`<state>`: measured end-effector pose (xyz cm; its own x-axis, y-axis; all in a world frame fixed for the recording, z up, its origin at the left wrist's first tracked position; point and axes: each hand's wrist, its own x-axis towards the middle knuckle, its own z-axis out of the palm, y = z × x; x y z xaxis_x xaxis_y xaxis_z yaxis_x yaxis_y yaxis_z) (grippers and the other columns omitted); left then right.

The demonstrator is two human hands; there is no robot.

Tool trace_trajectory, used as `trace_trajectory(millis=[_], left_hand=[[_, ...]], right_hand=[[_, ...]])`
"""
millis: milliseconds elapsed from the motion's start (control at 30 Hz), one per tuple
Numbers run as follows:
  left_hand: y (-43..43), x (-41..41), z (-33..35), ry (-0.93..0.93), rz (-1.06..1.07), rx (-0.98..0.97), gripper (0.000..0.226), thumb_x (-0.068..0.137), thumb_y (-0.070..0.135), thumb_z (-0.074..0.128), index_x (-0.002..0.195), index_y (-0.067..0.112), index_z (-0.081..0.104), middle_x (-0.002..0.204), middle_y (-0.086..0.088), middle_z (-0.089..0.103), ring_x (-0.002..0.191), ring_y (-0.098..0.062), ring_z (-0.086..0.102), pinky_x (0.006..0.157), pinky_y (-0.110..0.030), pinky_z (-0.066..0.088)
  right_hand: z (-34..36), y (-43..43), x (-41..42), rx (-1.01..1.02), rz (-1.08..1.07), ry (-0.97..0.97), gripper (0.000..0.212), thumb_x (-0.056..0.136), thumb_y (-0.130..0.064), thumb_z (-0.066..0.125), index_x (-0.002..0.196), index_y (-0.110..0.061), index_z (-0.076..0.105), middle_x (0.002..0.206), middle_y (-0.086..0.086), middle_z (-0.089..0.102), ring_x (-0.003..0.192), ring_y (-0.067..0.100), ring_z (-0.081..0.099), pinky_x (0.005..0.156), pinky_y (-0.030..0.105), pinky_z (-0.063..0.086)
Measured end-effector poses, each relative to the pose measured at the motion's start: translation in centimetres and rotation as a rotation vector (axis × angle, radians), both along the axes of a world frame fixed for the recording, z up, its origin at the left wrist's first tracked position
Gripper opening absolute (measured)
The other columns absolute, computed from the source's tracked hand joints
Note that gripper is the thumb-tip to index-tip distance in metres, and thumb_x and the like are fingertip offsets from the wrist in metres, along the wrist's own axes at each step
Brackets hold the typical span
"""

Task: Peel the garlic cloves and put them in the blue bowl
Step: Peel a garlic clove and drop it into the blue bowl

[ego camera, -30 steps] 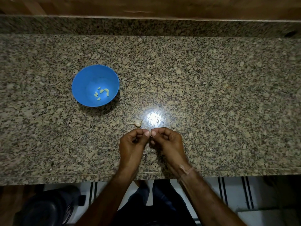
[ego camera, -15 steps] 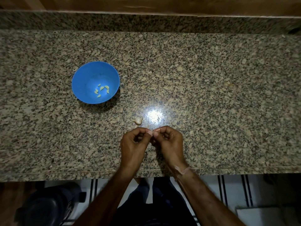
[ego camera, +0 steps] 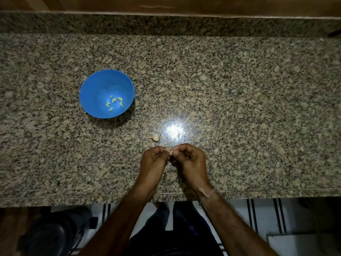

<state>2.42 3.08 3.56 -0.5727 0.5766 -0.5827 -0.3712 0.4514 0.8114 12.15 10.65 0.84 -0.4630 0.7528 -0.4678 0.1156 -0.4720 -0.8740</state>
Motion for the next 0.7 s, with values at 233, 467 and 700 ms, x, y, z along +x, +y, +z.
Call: trace_trajectory(millis=[233,467,700], left_hand=[[0.1,-0.5,-1.0,0.309,-0.029,-0.077,0.016,0.1,0.024,0.066,0.088,0.021,0.076,0.079,0.004,0.076,0.079,-0.017,0.073,0.077,-0.045,0.061],[-0.4,-0.6,-0.8,0.417,-0.031,-0.048,0.011,0.091,0.016,0.075,0.086,0.026,0.075,0.08,0.009,0.075,0.077,-0.011,0.073,0.073,-0.043,0.062],[-0.3,-1.1,-0.4,0.559,-0.082,-0.074,0.014,0.09,0.009,0.074,0.084,0.022,0.075,0.077,0.01,0.074,0.074,-0.003,0.07,0.066,-0.02,0.054]], right_hand=[[0.1,0.2,-0.3,-0.223,-0.052,0.061,0.008,0.098,-0.001,0.066,0.091,-0.005,0.067,0.081,0.011,0.07,0.074,0.018,0.065,0.071,0.032,0.056],[0.3,0.4,-0.1,-0.192,0.003,0.04,0.012,0.096,-0.004,0.072,0.1,0.007,0.068,0.094,0.024,0.076,0.085,0.029,0.071,0.087,0.045,0.059],[0.8,1.4,0.0,-0.139,0.129,-0.026,0.014,0.094,-0.007,0.074,0.09,0.006,0.074,0.09,0.03,0.073,0.081,0.033,0.068,0.081,0.044,0.058]])
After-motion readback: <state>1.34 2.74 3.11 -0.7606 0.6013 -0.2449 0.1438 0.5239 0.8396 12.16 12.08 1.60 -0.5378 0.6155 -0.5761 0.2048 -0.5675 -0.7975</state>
